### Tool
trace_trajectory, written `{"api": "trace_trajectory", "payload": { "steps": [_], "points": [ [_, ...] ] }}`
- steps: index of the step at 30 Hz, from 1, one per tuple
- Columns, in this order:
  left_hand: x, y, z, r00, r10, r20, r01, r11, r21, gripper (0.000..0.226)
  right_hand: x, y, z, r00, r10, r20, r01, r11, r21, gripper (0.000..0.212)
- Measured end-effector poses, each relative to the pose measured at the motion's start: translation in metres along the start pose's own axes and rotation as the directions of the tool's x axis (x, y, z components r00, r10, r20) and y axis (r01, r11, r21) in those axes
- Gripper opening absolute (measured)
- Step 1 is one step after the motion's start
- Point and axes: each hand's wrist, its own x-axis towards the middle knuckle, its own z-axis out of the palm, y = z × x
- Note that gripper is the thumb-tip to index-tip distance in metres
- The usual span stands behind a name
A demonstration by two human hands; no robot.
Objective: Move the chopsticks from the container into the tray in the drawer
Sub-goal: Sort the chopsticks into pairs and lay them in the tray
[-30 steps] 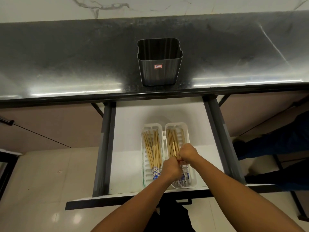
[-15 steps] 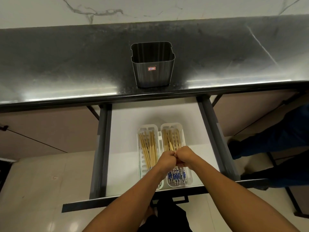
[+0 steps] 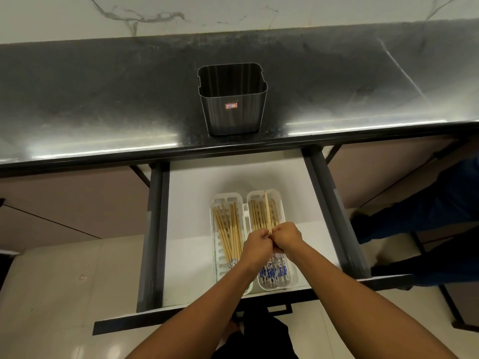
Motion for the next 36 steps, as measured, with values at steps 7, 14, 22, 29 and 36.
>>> {"api": "trace_trajectory", "payload": {
  "steps": [7, 14, 22, 29, 36],
  "points": [
    [0.0, -0.003, -0.007, 1.0, -0.013, 0.018, 0.011, 0.994, 0.111, 0.023, 0.003, -0.002, 0.011, 0.998, 0.054, 0.026, -0.053, 0.998, -0.044, 0.022],
    [-0.008, -0.003, -0.021, 0.999, 0.031, 0.044, -0.038, 0.985, 0.167, 0.026, -0.002, -0.001, 0.004, 0.998, -0.002, 0.064, 0.009, 0.993, -0.117, 0.019],
    [-0.021, -0.002, -0.07, 0.986, 0.03, 0.161, -0.1, 0.891, 0.443, 0.025, -0.023, -0.002, -0.02, 0.874, -0.145, 0.463, 0.323, 0.886, -0.333, 0.016],
    [-0.04, 0.008, -0.097, 0.898, -0.205, 0.39, -0.061, 0.818, 0.572, 0.043, -0.055, -0.01, -0.028, 0.628, 0.075, 0.774, 0.527, 0.692, -0.494, 0.042],
    [-0.056, 0.013, -0.089, 0.775, -0.298, 0.558, -0.281, 0.628, 0.726, 0.042, -0.089, -0.006, -0.017, 0.601, 0.093, 0.794, 0.706, 0.404, -0.582, 0.049]
  ]
}}
